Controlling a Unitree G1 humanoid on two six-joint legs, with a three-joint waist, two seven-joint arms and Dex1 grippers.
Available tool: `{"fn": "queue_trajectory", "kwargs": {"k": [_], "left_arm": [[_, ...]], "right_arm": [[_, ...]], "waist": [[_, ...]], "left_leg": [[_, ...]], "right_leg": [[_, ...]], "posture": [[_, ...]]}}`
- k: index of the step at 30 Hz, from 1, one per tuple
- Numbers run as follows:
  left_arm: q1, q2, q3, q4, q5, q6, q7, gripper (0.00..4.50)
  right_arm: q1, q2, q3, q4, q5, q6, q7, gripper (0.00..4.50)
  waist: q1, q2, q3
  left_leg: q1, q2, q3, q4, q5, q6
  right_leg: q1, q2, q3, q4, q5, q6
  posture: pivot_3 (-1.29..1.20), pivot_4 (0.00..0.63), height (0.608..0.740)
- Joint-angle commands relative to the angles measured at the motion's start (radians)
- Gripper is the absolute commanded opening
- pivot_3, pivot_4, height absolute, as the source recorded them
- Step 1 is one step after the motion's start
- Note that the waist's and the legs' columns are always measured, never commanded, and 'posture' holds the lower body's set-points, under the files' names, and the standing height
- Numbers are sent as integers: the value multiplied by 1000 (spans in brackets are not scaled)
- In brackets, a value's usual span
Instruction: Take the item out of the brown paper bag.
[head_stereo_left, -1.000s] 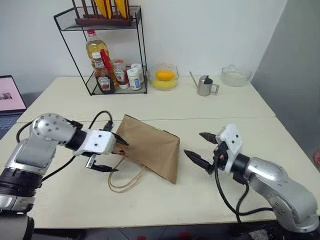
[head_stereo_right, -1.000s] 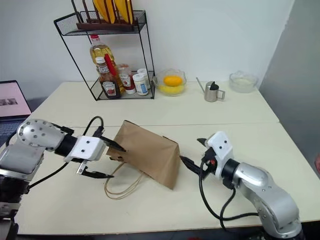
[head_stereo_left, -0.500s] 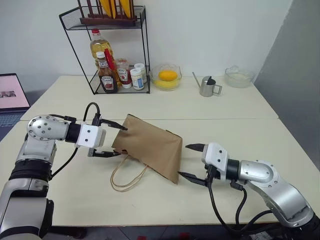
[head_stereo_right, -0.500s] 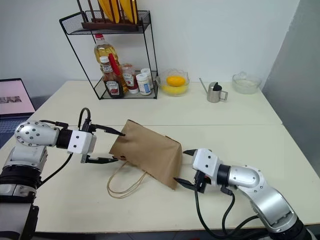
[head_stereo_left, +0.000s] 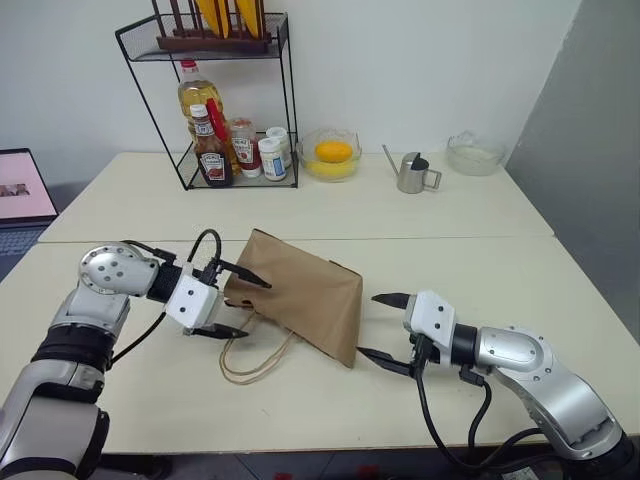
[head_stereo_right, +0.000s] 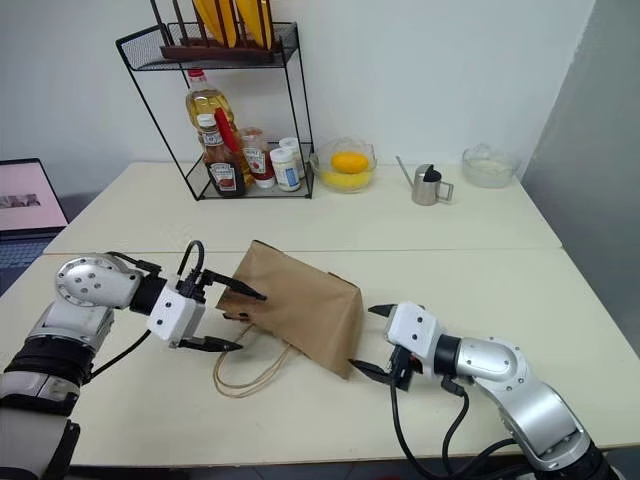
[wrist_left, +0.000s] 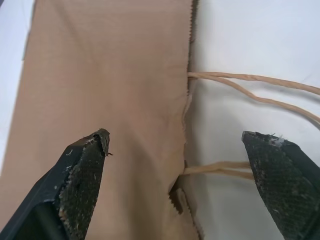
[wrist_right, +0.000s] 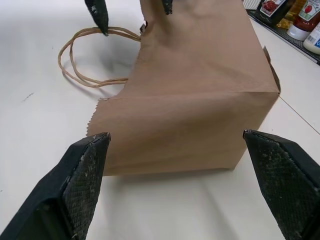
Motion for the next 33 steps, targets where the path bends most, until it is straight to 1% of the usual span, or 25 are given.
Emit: {"fn": "queue_trajectory", "kwargs": {"k": [1,6,10,15,20,26,33], "left_arm": [[-81,15,15,38,-32,5,-5,4500],[-122,53,-9,51,-71,15,-5,4500],[-64,122,-52,-17,-122,-11,-5,4500],[-18,145,-69,-41,-147,-35,-5,4500],[18,147,-82,-53,-147,-64,-5,4500],[21,132,-111,-6,-118,-145,-5,4500],[-60,111,-136,74,-118,-165,-5,4500]], "right_arm": [[15,-15,-32,-73,12,14,3,4470],[34,-27,-36,-77,15,11,16,4470],[10,-15,-24,-40,5,-6,20,4470],[-4,-7,-18,-15,0,-22,32,4470],[-2,-6,-17,-10,-2,-27,35,4470],[3,-2,-27,-26,1,-6,22,4470],[22,-12,-44,-45,3,9,11,4470]], "waist": [[1,0,0],[-1,0,0],[-8,0,0],[-5,0,0],[-3,0,0],[0,0,0],[6,0,0]], "left_leg": [[0,0,0,0,0,0],[0,0,0,0,0,0],[1,1,0,0,0,0],[1,1,-1,0,0,0],[1,1,0,0,0,0],[1,1,0,0,0,0],[1,1,0,0,0,0]], "right_leg": [[0,0,0,0,0,0],[1,0,0,0,0,0],[1,0,0,0,0,0],[1,0,-1,0,0,0],[1,0,-1,0,0,0],[1,0,0,-1,0,0],[1,0,-1,-1,0,0]], "posture": [[0,150,740],[0,150,740],[0,150,740],[0,150,740],[0,150,740],[0,150,740],[0,150,740]]}}
